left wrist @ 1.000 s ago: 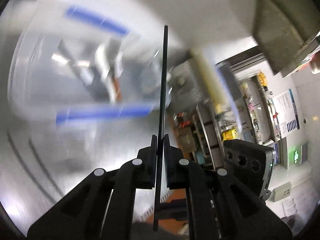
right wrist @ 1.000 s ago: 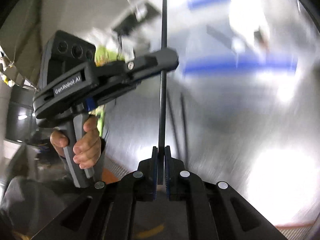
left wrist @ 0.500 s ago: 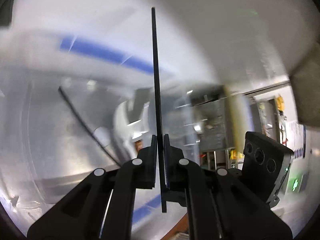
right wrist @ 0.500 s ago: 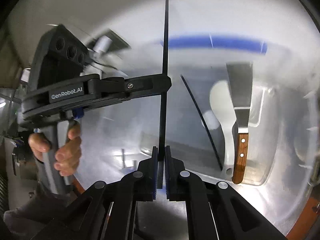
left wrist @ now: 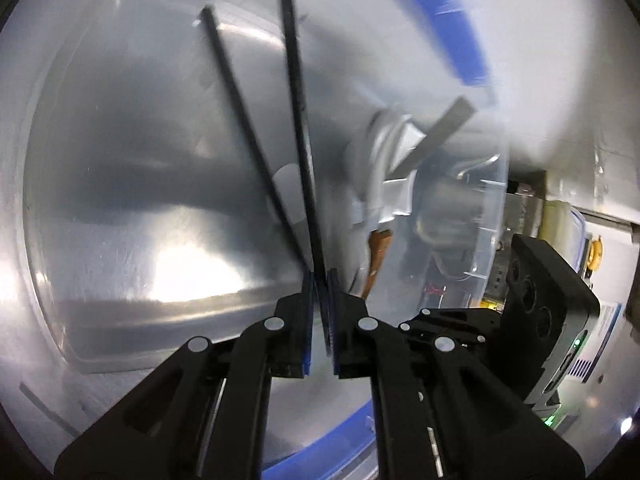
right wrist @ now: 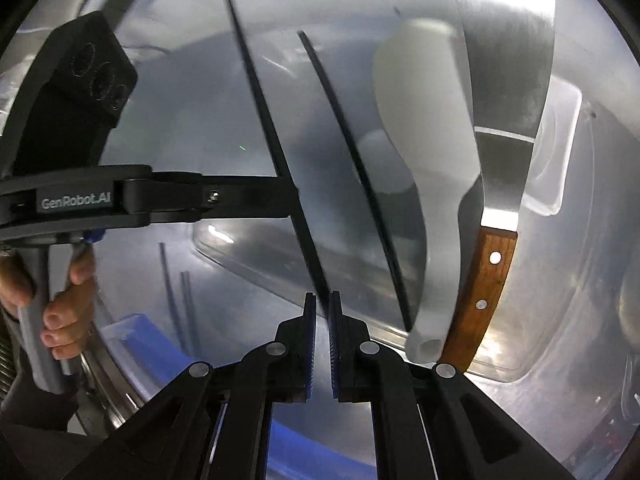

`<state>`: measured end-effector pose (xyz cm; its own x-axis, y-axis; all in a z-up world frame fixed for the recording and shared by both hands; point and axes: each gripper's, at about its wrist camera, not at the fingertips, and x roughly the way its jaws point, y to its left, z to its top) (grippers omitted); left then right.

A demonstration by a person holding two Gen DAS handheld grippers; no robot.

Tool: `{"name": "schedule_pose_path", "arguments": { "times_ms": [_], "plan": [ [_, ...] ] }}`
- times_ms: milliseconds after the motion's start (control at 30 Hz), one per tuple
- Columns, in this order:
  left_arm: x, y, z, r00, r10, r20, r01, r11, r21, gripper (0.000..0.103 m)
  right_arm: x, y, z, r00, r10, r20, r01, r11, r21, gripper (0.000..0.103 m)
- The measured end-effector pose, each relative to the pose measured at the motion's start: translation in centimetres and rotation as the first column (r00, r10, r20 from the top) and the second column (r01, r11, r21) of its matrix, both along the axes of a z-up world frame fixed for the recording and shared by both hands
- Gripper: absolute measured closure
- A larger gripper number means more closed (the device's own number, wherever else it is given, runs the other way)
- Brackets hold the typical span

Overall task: Organize utensils
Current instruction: 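Lower both chopsticks into the clear box and open both grippers, then grasp a black chopstick with the right gripper while the left gripper grasps another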

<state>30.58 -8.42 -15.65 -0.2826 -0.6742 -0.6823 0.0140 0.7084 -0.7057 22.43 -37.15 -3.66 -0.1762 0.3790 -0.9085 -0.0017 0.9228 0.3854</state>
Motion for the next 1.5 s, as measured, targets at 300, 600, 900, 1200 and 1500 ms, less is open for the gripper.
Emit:
{"name": "schedule_pose_path", "arguments": {
  "times_ms": [300,600,900,1200,1500],
  "plan": [
    [0.0,0.4,2.0,1.0,-0.017,0.017,0.016,0.997,0.077,0.097,-1.1,0.2,1.0,0.998,-0.062,0.02,0.064,0.99,-0.129,0.092],
    [-9.9,10.7,16.3,0.875,0.042,0.483,0.001,0.996,-0.089,0.017,-14.5,11.8,13.3,0.912,0.051,0.408,-0.093,0.992,0.082,0.061],
    [-16.9,20.6,7.1,0.922,0.065,0.382,-0.148,0.97,0.192,0.017,-23.2,22.9,-1.9,0.983,0.167,0.08,-0.166,0.986,-0.018,0.061],
    [-19.3,21.4,3.1,0.955,0.116,0.274,-0.157,0.979,0.131,0.017,-24.4,26.7,-3.9,0.971,0.237,0.036,-0.226,0.955,-0.19,0.093],
    [-21.8,18.7,1.0,0.984,0.08,0.159,-0.087,0.995,0.039,0.017,-23.9,23.6,-1.4,0.998,0.05,0.039,-0.052,0.998,0.039,0.096]
  ]
}}
